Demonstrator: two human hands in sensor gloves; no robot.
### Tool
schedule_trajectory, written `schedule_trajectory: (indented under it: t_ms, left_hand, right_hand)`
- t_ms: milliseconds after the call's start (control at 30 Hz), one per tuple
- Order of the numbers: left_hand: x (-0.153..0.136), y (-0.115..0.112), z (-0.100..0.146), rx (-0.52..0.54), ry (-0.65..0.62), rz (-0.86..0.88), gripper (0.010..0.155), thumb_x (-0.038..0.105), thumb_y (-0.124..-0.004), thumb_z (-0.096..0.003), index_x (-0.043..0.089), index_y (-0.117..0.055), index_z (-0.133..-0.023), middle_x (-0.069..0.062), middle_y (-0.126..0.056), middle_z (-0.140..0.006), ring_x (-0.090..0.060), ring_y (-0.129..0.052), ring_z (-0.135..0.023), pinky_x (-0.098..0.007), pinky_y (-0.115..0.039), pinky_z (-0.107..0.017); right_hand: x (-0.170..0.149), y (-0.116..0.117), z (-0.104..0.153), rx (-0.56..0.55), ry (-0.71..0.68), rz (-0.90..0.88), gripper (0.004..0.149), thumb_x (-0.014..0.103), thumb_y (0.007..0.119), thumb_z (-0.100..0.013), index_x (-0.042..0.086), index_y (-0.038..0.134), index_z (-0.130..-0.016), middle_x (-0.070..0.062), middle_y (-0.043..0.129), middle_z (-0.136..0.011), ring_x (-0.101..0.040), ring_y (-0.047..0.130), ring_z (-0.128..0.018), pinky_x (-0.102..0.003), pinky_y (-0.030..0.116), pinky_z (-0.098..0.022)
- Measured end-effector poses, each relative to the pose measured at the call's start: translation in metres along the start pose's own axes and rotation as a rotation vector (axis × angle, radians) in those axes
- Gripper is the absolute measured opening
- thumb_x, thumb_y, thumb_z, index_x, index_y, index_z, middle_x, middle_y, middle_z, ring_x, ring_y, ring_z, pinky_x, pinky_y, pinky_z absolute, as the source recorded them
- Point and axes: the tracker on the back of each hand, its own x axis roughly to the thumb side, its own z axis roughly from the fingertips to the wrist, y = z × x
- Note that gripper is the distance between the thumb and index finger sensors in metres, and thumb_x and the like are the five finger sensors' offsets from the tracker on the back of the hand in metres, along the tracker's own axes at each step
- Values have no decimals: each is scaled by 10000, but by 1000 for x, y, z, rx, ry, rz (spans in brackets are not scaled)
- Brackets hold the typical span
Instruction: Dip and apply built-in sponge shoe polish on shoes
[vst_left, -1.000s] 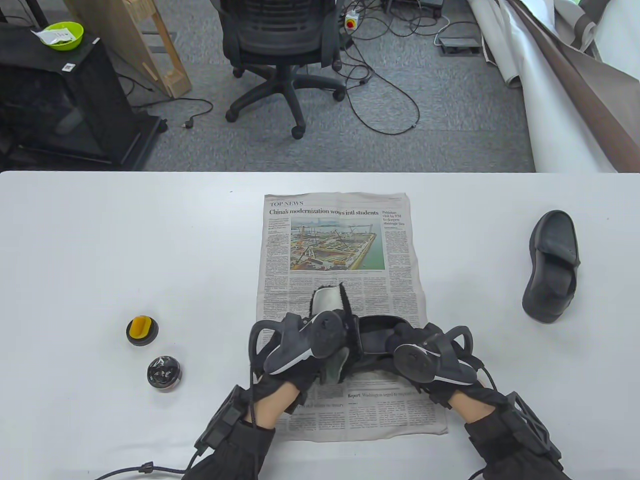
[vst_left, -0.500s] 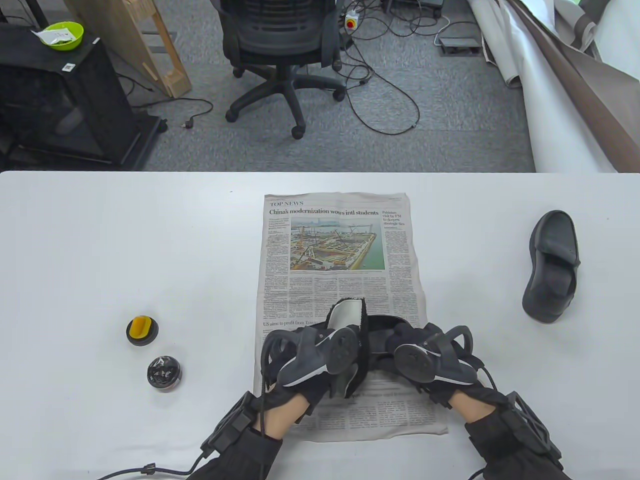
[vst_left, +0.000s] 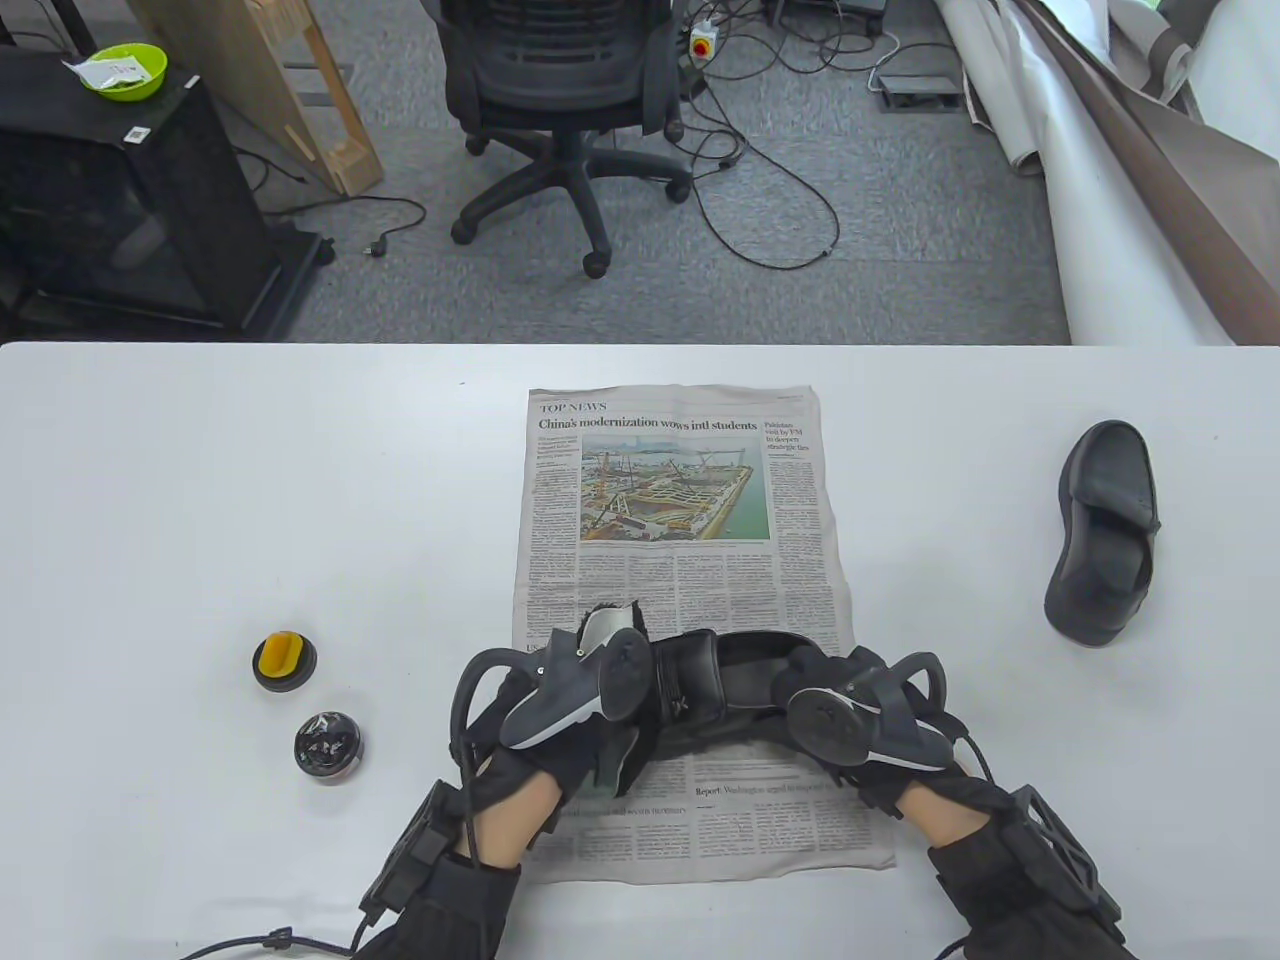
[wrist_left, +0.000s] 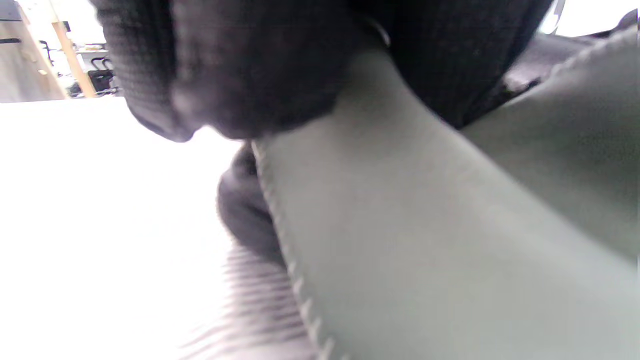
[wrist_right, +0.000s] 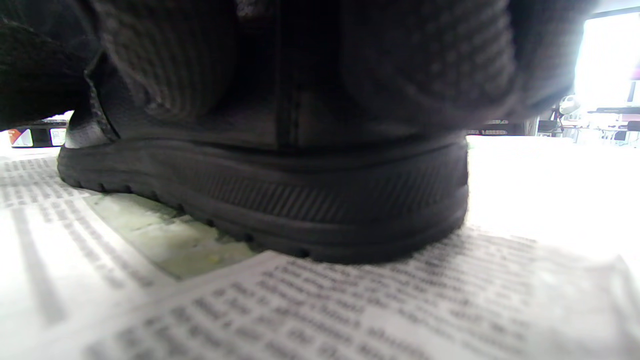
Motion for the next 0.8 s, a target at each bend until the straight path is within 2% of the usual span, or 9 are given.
schedule_trajectory:
  t_ms: [100,167,233,400,500,567,633,700,800]
  left_hand:
    - [-7,2,2,-48,44,-48,509,447,-914,-427,328,-784,-904,40,-1040,-549,-68,-1011,-171,-433,-876,-535]
    - [-8,6,7,-51,62,-138,510,448,-916,-427,323,-789,-904,38,-1042,-545,-63,-1009,-168,-429,-876,-537]
    - [-7,8,12,-8,45,-174,509,456,-921,-421,327,-803,-899,63,-1042,-540,-48,-1011,-172,-416,-880,-542]
    - [10,12,18,184,-123,164,505,449,-936,-404,302,-836,-877,58,-1050,-520,-46,-1014,-148,-407,-893,-518]
    - [33,10,22,298,-182,221,515,454,-940,-395,298,-834,-875,65,-1051,-512,-40,-1013,-140,-399,-899,-514]
    - [44,7,23,329,-187,224,516,454,-942,-392,296,-836,-871,65,-1051,-509,-42,-1012,-136,-399,-899,-514]
    - [55,-1,20,266,-194,188,537,460,-938,-390,290,-816,-885,69,-1048,-511,-37,-1010,-138,-396,-899,-518]
    - [60,-5,22,303,-155,160,571,456,-947,-381,273,-789,-898,67,-1044,-507,-42,-1007,-132,-399,-899,-513]
    - [61,-5,22,261,-92,80,592,467,-946,-372,245,-772,-893,79,-1028,-520,-34,-1005,-141,-393,-897,-519]
  right_hand:
    - [0,0,0,0,-3,-2,433,591,802,-309,275,892,-591,-6,864,-664,-98,958,-217,-382,874,-436]
    - [0,0,0,0,-5,-3,433,592,803,-308,275,892,-590,-6,864,-663,-98,958,-216,-381,875,-435]
    - [0,0,0,0,-7,-5,431,590,803,-311,276,893,-590,-6,865,-663,-98,958,-215,-381,875,-435]
    - [0,0,0,1,-9,-2,431,590,803,-309,275,893,-589,-7,865,-663,-98,958,-214,-381,875,-435]
    - [0,0,0,1,-6,0,431,591,802,-309,276,892,-590,-6,865,-663,-98,959,-215,-381,875,-435]
    - [0,0,0,1,-6,0,430,590,801,-311,276,892,-591,-5,865,-664,-98,959,-216,-382,875,-435]
    - [0,0,0,0,-3,2,431,590,801,-311,276,891,-591,-5,864,-664,-98,959,-217,-383,875,-435]
    - [0,0,0,0,-4,4,432,591,801,-310,276,891,-591,-6,864,-664,-98,959,-216,-382,875,-435]
    - [0,0,0,0,-5,3,431,590,802,-310,275,892,-591,-7,864,-663,-97,958,-217,-381,875,-435]
